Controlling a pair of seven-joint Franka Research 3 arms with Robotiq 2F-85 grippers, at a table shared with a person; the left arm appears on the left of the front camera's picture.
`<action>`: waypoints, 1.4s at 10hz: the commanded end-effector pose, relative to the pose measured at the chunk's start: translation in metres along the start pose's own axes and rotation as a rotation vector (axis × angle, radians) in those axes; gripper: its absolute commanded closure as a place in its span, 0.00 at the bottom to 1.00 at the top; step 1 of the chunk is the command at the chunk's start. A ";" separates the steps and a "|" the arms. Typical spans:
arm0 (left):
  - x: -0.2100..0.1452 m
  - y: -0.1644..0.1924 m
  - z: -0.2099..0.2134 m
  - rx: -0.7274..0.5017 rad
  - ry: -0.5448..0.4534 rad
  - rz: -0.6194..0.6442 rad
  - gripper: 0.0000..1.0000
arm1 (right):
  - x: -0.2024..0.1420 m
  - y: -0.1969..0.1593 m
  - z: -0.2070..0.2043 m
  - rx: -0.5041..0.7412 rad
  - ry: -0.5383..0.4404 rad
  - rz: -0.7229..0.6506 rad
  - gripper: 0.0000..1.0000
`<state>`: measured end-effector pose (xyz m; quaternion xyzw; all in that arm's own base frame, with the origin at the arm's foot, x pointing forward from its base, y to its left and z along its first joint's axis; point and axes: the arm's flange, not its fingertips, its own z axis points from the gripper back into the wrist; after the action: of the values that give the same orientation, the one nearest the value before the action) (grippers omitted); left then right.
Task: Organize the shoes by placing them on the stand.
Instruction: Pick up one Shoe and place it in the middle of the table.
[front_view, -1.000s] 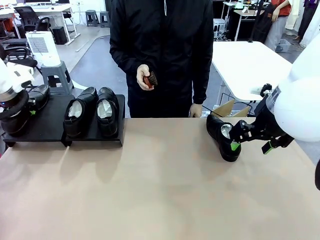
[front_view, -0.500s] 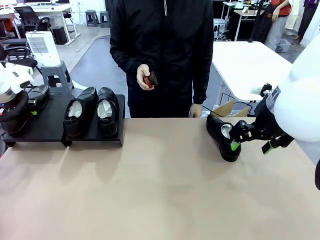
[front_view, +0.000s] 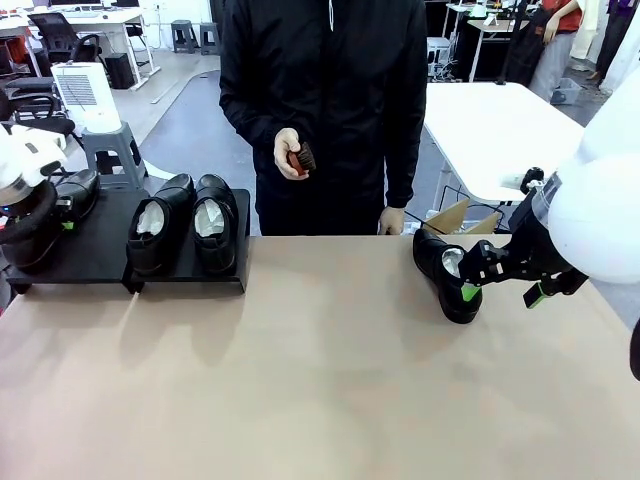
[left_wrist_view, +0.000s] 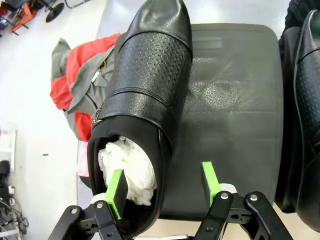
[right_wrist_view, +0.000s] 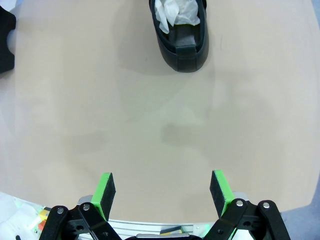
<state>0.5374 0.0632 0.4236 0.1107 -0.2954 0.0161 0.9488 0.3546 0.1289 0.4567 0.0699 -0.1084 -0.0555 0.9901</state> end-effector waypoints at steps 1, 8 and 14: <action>0.005 -0.007 0.029 0.073 -0.126 -0.037 0.23 | 0.002 0.002 0.000 0.011 -0.012 -0.005 0.00; -0.028 -0.026 0.158 -0.063 0.024 0.120 0.23 | 0.002 0.002 0.000 0.011 -0.012 -0.005 0.00; -0.060 -0.069 0.145 -0.183 0.283 0.021 0.23 | 0.086 0.028 -0.036 -0.046 0.007 0.299 0.00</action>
<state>0.4127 -0.0393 0.4870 0.0304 -0.1585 0.0234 0.9866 0.4165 0.1476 0.4440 0.0375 -0.1047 0.0648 0.9917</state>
